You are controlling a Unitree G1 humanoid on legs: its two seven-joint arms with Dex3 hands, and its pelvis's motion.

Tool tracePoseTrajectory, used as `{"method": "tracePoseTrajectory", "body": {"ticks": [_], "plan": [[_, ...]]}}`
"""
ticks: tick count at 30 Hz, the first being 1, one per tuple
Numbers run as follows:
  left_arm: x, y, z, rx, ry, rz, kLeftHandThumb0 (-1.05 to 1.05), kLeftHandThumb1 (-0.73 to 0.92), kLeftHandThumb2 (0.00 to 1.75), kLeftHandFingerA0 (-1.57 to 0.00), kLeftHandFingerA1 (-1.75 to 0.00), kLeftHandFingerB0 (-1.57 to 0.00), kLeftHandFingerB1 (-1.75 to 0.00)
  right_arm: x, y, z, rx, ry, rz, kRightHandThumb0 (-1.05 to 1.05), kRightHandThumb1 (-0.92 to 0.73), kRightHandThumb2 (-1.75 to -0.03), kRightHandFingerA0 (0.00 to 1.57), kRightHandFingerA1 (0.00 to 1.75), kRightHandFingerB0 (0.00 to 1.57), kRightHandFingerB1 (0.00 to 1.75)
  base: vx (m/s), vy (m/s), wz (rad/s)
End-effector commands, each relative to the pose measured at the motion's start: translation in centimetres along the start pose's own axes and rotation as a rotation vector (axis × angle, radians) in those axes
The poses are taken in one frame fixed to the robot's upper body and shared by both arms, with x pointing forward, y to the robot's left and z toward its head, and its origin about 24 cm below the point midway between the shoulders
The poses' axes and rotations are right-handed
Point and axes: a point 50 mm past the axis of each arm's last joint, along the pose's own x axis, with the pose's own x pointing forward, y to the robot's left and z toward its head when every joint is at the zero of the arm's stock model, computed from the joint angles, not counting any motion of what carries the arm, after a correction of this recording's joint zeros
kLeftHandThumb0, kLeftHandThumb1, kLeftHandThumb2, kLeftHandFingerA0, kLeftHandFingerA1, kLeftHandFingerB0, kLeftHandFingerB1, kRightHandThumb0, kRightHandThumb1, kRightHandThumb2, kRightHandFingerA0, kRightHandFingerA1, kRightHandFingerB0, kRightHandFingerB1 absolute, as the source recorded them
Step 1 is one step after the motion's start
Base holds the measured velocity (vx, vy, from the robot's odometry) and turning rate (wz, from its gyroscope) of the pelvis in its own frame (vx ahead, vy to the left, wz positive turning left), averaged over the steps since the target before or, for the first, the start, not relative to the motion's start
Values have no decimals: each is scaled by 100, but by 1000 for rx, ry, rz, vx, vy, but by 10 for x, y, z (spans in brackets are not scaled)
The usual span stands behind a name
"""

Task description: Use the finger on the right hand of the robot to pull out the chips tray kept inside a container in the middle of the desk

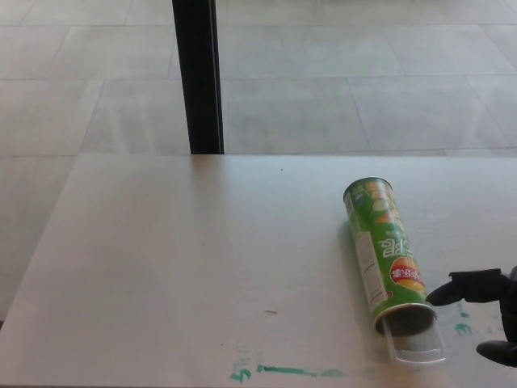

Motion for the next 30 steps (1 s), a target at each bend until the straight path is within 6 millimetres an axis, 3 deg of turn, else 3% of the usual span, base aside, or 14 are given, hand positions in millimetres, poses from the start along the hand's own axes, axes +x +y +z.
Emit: {"method": "tracePoseTrajectory", "body": {"ticks": [1,8,11,12,14,15,16,22,23,25,26,27,29,30], "plan": [[-2,7,2,13,-11,18,-78,84,66,-32,-92,-38,-83,3,4,-2,-49,11,24,-16,-58,-58,81,133,54,45,0,0,0],[-2,8,4,14,-15,12,-77,83,65,-31,-92,-37,-75,9,10,-5,-84,37,43,-18,-58,-58,82,129,54,45,0,0,0],[-2,8,4,21,-14,14,-78,84,65,-31,-93,-38,-78,12,13,-2,-100,19,46,-17,-57,-58,81,135,55,46,0,0,0],[-3,8,4,24,-18,10,-77,83,65,-31,-94,-38,-94,13,15,-1,-99,21,53,-17,-57,-58,82,134,55,45,0,0,0],[-2,8,4,24,-13,16,-76,83,65,-32,-87,-37,-75,15,17,1,-98,17,62,-16,-57,-58,84,131,54,45,0,0,0],[-2,7,3,22,-8,20,-76,83,65,-32,-87,-37,-75,16,18,3,-97,13,67,-16,-57,-58,84,131,54,45,0,0,0],[-2,7,3,28,-9,13,-77,84,65,-30,-89,-37,-87,18,19,4,-100,0,55,-17,-56,-57,88,127,55,46,0,0,0],[-2,8,1,17,1,22,-77,82,65,-33,-93,-38,-76,23,26,2,-96,20,73,-18,-57,-58,85,136,55,46,0,0,0],[-2,8,1,22,1,22,-77,84,65,-30,-93,-38,-85,24,28,1,-89,30,78,-18,-57,-58,85,135,55,46,0,0,0],[-2,8,3,32,-5,18,-77,84,65,-30,-93,-38,-85,24,30,0,-85,40,83,-18,-57,-58,85,135,55,46,0,0,0],[-2,8,3,34,-7,16,-77,84,65,-30,-89,-36,-77,24,31,1,-86,44,87,-18,-57,-58,84,134,55,45,0,0,0],[-3,8,3,45,-12,9,-77,85,66,-29,-91,-37,-89,23,33,1,-82,45,104,-18,-58,-59,84,136,53,46,0,0,0],[-3,8,3,50,-13,6,-77,85,66,-29,-91,-37,-89,23,34,1,-81,45,110,-18,-58,-59,84,136,53,46,0,0,0],[-3,8,2,29,-6,13,-77,82,65,-31,-91,-38,-75,22,36,1,-93,48,119,-18,-57,-58,86,129,53,46,0,0,0]]}}
